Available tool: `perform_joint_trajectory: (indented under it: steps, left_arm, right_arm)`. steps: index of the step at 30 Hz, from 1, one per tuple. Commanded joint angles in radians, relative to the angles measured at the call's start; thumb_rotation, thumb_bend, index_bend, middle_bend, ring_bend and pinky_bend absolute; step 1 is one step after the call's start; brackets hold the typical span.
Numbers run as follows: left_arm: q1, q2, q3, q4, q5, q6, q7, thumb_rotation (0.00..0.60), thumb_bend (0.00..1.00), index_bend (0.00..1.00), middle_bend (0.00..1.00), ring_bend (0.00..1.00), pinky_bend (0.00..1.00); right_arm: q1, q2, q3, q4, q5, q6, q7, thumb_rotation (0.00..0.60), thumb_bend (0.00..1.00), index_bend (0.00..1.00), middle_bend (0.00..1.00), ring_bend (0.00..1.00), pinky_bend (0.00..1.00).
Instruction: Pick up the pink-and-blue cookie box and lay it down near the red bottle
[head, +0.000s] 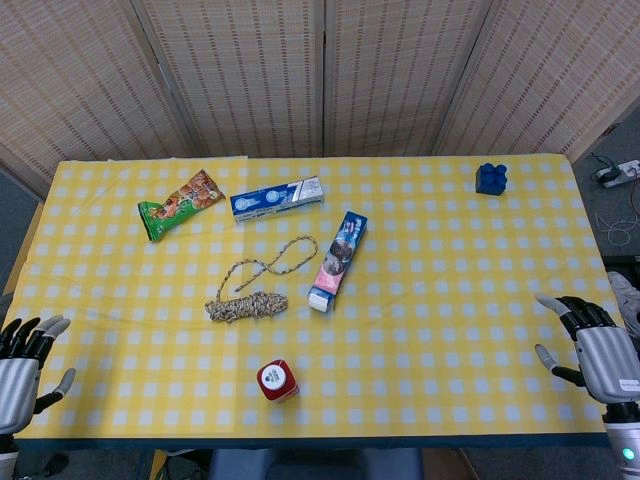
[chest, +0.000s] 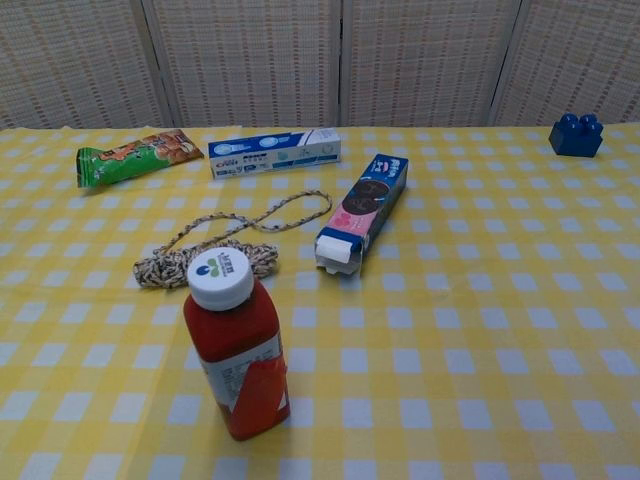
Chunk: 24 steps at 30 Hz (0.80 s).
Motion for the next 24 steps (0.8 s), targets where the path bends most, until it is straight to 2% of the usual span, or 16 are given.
perform_joint_trajectory:
  steps: [1, 15, 24]
  left_arm:
    - [0.000, -0.001, 0.001, 0.001, 0.006, 0.002, -0.001, 0.600, 0.33, 0.22, 0.19, 0.12, 0.05]
    - [0.005, -0.003, 0.002, 0.009, 0.003, 0.009, -0.011, 0.600, 0.33, 0.22, 0.19, 0.12, 0.05]
    - [0.009, -0.007, 0.003, 0.016, 0.003, 0.013, -0.020, 0.600, 0.33, 0.22, 0.19, 0.12, 0.05]
  right_arm:
    - [0.000, 0.000, 0.000, -0.001, -0.001, 0.001, -0.001, 0.600, 0.27, 0.21, 0.27, 0.18, 0.21]
    - [0.024, -0.002, 0.007, -0.011, -0.013, -0.020, -0.005, 0.600, 0.27, 0.21, 0.27, 0.18, 0.21]
    - [0.165, 0.040, 0.058, -0.083, -0.024, -0.179, -0.055, 0.600, 0.31, 0.21, 0.27, 0.18, 0.21]
